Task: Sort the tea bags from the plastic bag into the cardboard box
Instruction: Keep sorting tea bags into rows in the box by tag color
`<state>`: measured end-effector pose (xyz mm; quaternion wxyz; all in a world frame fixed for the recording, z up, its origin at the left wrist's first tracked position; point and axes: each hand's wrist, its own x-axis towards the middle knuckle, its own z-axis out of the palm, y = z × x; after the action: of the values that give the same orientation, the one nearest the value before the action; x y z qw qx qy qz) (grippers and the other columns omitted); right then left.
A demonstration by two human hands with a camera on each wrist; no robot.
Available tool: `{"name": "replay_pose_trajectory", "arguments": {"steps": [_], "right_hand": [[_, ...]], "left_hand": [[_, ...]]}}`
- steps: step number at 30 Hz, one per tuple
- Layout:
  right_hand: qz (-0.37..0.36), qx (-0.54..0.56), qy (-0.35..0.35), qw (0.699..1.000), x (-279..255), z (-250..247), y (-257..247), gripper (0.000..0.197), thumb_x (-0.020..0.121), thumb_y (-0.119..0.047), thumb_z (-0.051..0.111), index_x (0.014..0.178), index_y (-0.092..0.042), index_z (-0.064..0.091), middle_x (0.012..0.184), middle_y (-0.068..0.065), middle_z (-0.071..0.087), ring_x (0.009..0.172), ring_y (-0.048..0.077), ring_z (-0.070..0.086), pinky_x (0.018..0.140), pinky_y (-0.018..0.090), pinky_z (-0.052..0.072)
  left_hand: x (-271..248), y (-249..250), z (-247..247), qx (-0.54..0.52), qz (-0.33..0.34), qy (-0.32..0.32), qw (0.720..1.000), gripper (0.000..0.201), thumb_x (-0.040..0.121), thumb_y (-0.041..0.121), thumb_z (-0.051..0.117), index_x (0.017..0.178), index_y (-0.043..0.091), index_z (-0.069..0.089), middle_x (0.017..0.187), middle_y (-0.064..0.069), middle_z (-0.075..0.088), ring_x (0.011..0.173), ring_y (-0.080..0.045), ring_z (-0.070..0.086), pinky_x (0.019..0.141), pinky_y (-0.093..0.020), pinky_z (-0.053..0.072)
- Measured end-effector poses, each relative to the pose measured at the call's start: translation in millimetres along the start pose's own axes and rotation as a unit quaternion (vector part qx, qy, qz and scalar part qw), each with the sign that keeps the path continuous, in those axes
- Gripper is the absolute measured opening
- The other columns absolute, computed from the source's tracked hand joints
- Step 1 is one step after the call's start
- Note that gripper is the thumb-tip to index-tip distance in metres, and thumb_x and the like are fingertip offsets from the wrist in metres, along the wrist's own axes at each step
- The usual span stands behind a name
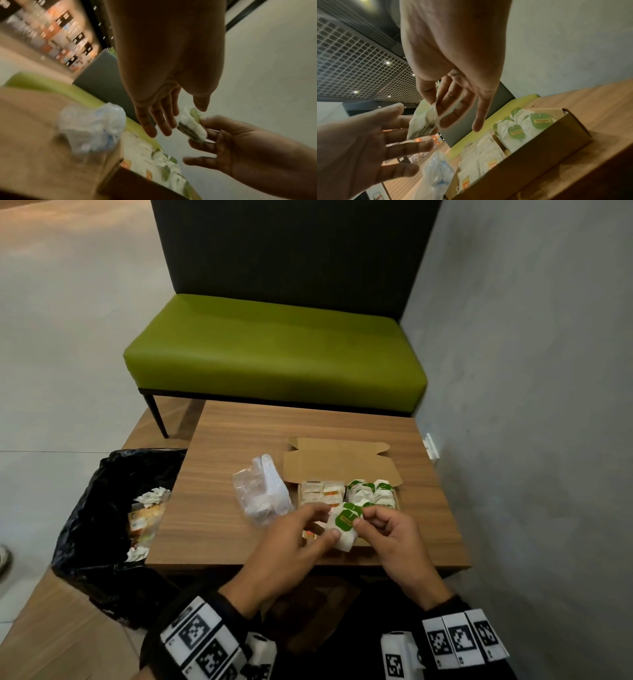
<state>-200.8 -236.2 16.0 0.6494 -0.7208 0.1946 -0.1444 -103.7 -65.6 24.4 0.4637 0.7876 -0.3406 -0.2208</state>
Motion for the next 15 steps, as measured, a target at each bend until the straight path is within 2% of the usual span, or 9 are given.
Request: {"name": "replay_pose_trajectory", "arguments": {"steps": [2, 4, 6, 9, 11, 13, 15], "right_hand": [[-0.003, -0.021, -0.008, 1.0, 1, -1, 0, 0.014, 0.09, 0.0, 0.067, 0.089, -0.013, 0.074, 0.089, 0.007, 0.077, 0.084, 0.017, 0.071, 0.077, 0.029, 0.059], [0.0, -0.038, -0.005, 0.999, 3, -4, 0, 0.019, 0.089, -0.001, 0.069, 0.088, -0.019, 0.075, 0.086, 0.001, 0.077, 0.081, 0.014, 0.069, 0.075, 0.029, 0.059], [0.022, -0.055, -0.005, 0.998, 5, -10, 0, 0.021, 0.086, -0.003, 0.073, 0.091, -0.023, 0.074, 0.083, -0.004, 0.075, 0.076, 0.008, 0.065, 0.071, 0.027, 0.058], [0.037, -0.159, -0.036, 0.986, 12, -23, 1, 0.021, 0.085, -0.008, 0.075, 0.086, -0.029, 0.074, 0.078, -0.005, 0.072, 0.068, 0.004, 0.058, 0.065, 0.028, 0.053], [0.038, -0.244, -0.041, 0.968, 19, -34, 2, 0.02, 0.087, -0.012, 0.073, 0.083, -0.031, 0.073, 0.074, -0.01, 0.069, 0.062, -0.002, 0.055, 0.062, 0.024, 0.05], [0.038, -0.308, -0.014, 0.95, 29, -46, 4, 0.015, 0.089, -0.018, 0.072, 0.09, -0.032, 0.073, 0.078, -0.013, 0.068, 0.067, 0.0, 0.059, 0.064, 0.025, 0.053], [0.044, -0.358, 0.033, 0.932, 40, -58, 8, 0.014, 0.089, -0.022, 0.072, 0.101, -0.028, 0.075, 0.086, -0.011, 0.071, 0.075, 0.005, 0.063, 0.07, 0.033, 0.058]], "left_hand": [[6, 0, 11, -0.014, -0.001, 0.006, 1.0, 0.023, 0.095, 0.032, 0.062, 0.116, 0.027, 0.067, 0.103, 0.017, 0.07, 0.094, 0.005, 0.063, 0.082, -0.024, 0.054], [11, -2, 19, -0.003, -0.001, 0.017, 1.0, 0.011, 0.095, 0.028, 0.062, 0.099, 0.026, 0.072, 0.088, 0.013, 0.071, 0.082, 0.001, 0.064, 0.072, -0.021, 0.052], [16, -4, 27, 0.005, -0.005, 0.025, 1.0, 0.011, 0.094, 0.029, 0.062, 0.092, 0.025, 0.072, 0.081, 0.011, 0.071, 0.074, -0.001, 0.064, 0.064, -0.018, 0.048], [23, -4, 40, 0.02, -0.018, 0.045, 0.999, 0.012, 0.093, 0.032, 0.063, 0.091, 0.025, 0.073, 0.078, 0.012, 0.071, 0.067, 0.0, 0.063, 0.062, -0.022, 0.05], [27, -6, 49, 0.035, -0.033, 0.053, 0.997, 0.014, 0.092, 0.035, 0.064, 0.1, 0.026, 0.071, 0.086, 0.012, 0.072, 0.067, 0.0, 0.064, 0.068, -0.027, 0.055], [28, -9, 58, 0.067, -0.054, 0.031, 0.996, 0.03, 0.093, 0.035, 0.064, 0.121, 0.025, 0.065, 0.111, 0.009, 0.07, 0.09, -0.005, 0.067, 0.086, -0.032, 0.056], [27, -13, 64, 0.121, -0.06, 0.004, 0.991, 0.04, 0.094, 0.031, 0.061, 0.133, 0.022, 0.057, 0.129, 0.004, 0.063, 0.116, -0.012, 0.059, 0.102, -0.031, 0.047]]}}
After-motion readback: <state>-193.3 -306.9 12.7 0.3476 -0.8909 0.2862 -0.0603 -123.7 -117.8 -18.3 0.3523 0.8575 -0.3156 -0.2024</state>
